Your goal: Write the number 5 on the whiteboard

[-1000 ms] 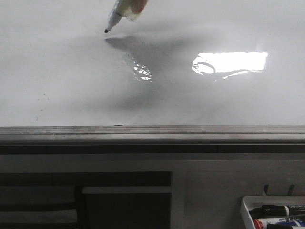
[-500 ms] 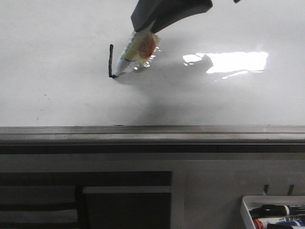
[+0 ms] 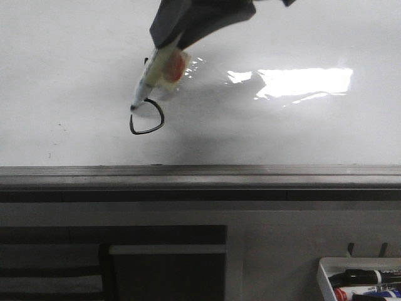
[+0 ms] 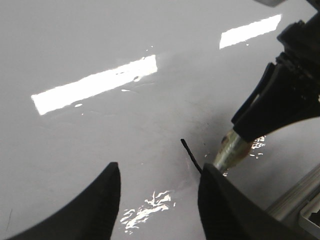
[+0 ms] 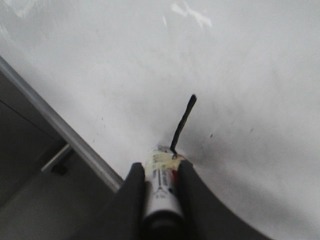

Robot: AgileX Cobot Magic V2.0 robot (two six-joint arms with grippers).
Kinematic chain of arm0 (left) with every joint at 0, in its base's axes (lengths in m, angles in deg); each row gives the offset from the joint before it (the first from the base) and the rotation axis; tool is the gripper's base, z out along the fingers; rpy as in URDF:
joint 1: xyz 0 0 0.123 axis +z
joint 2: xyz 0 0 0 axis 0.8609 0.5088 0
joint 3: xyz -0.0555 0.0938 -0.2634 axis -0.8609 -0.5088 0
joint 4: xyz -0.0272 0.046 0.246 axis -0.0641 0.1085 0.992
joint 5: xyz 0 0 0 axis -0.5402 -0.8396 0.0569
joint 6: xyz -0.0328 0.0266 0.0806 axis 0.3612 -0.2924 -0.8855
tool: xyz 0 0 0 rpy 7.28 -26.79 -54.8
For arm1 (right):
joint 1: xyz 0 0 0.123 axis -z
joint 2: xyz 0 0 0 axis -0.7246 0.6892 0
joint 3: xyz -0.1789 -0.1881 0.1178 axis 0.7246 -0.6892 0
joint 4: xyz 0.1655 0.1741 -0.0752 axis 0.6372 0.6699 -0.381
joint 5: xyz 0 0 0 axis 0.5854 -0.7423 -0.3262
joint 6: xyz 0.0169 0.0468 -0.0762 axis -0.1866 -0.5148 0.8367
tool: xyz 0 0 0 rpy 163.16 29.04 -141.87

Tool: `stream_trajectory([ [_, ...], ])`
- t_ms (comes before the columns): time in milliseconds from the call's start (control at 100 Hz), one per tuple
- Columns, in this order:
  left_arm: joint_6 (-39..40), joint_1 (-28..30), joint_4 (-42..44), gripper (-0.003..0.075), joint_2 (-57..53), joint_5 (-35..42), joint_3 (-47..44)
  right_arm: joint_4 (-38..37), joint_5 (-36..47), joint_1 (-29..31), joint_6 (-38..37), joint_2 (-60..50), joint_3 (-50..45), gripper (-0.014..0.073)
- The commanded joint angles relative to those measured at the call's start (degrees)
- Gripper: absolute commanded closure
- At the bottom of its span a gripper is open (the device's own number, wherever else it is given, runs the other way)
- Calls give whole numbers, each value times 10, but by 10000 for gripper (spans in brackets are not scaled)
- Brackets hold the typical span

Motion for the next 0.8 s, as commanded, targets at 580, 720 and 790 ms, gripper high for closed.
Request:
stream_trajectory([
  [580,7,0,-11,396,-1,46,16,-26,99,27,8,-28,25,654],
  [720,7,0,-11,396,-1,46,16,-26,88,37,8,-24,25,654],
  [790,7,0,-11,396,-1,46,16,-26,84,45,8,-28,25,652],
])
